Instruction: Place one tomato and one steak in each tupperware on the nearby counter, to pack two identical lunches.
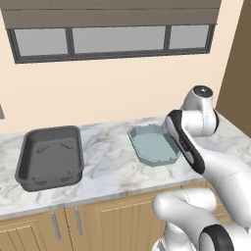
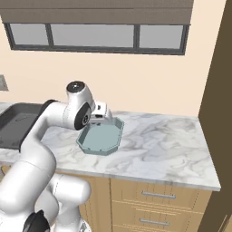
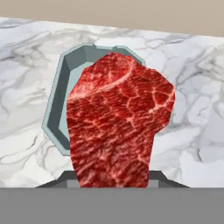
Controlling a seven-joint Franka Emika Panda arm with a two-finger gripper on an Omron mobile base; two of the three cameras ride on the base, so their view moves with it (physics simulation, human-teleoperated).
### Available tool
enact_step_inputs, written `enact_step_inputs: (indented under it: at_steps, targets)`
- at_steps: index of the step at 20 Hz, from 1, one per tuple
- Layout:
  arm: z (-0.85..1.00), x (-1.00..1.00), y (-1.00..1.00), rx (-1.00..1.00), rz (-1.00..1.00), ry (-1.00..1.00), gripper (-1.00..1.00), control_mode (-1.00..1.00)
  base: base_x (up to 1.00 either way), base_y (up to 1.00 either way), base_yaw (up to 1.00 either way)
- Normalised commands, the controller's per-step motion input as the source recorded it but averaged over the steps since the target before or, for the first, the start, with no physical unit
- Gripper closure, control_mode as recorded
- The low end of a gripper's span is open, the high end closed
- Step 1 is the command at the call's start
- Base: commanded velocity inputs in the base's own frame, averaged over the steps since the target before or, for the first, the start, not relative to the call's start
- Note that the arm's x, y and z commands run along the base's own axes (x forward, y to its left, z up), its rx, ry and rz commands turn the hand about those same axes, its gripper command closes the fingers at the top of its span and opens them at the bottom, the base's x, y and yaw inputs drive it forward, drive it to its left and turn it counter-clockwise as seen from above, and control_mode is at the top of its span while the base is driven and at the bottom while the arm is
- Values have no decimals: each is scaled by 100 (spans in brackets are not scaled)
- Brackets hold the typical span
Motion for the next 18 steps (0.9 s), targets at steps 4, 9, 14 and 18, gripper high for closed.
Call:
enact_step_inputs:
  at_steps: [4, 9, 14, 18]
  targets:
    - [-51, 25, -17, 0, 0, 0, 100, -100, 0, 0, 0]
    - [-41, 32, -1, 0, 0, 0, 100, -100, 0, 0, 0]
    - [-39, 31, 2, 0, 0, 2, 100, -100, 0, 0, 0]
    - [-40, 24, 2, 0, 0, 4, 100, -100, 0, 0, 0]
